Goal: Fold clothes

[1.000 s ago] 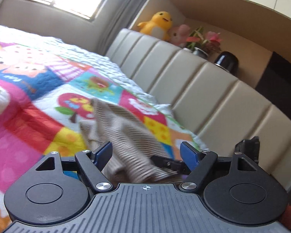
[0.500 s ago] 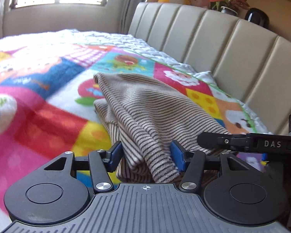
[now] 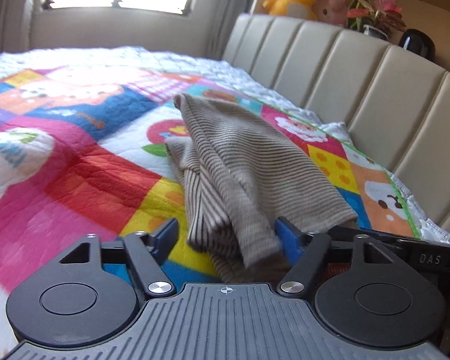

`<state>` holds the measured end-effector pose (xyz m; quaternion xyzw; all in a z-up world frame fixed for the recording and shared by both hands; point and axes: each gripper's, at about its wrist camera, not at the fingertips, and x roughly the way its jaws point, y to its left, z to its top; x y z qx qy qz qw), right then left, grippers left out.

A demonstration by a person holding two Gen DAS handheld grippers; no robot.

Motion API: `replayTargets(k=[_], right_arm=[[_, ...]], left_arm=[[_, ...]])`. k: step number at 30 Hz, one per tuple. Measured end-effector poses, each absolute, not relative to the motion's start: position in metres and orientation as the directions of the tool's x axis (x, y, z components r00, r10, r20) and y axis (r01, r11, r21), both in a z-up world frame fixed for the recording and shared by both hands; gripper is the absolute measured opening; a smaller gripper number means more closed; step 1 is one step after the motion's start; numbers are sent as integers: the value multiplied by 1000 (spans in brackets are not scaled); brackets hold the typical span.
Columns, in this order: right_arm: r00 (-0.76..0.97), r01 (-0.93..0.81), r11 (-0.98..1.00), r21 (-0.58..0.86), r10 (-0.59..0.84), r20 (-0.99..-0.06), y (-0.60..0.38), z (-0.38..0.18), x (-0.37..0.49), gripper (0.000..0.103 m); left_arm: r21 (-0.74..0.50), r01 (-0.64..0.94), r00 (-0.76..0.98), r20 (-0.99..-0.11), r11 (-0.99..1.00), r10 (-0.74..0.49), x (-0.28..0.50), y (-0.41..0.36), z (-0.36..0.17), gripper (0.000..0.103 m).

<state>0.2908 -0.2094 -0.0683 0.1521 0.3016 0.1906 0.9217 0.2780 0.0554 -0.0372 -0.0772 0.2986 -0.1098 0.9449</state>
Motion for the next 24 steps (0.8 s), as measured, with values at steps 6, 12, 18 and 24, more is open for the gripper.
replayTargets(k=[6,12,18,24], right_arm=[[745,-271,918,288,390,-541,-216,-62,268,103],[721,-323,940,110,320,-614,-210,-66,259,103],[762,-323,945,-58,223,-608,-189,-73,248,103],[749,-323,946,-8,251,-613,-196,-74,252,103]], left_arm=[[-41,-67,811,-585,997,30,234,40,-49,103],[-6,-179,765,-630,984,135,226,34,-56,103],[52,-95,773,-626,994,107,237,12,-64,103],[82,-97,775,-619,992,127,236,6,-65,103]])
